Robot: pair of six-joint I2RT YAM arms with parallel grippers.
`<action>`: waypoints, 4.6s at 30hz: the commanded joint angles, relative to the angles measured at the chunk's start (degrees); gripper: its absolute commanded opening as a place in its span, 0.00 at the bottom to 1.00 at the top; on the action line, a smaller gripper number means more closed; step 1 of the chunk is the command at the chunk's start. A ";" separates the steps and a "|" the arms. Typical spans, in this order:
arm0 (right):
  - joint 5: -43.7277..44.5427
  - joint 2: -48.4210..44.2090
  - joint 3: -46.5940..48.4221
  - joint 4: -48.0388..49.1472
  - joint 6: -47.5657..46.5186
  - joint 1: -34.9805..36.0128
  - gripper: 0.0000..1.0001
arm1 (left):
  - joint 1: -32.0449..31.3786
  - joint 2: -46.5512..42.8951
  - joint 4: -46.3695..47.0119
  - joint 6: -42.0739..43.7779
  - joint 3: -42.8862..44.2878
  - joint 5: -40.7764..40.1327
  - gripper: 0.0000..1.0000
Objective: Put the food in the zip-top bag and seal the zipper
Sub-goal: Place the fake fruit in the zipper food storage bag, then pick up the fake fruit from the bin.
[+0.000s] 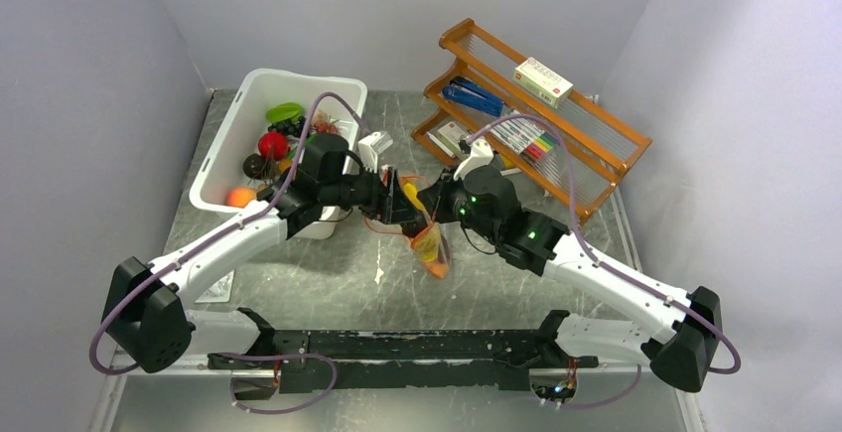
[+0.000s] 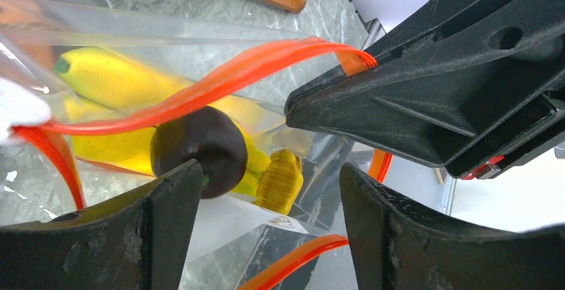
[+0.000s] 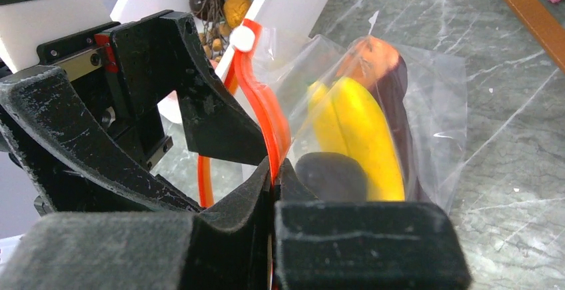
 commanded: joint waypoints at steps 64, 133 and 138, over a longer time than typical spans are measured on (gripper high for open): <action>1.33 -6.60 -3.27 3.83 -6.94 -0.04 0.00 | 41.19 26.22 -16.99 22.22 25.68 -35.94 0.49; 3.46 -5.96 -3.12 1.33 -3.31 0.03 0.00 | 41.07 9.55 -13.84 17.06 18.91 -2.21 0.56; 3.21 -5.20 -3.82 1.64 -2.56 -0.01 0.00 | 40.99 0.27 -7.22 11.89 6.83 8.94 0.55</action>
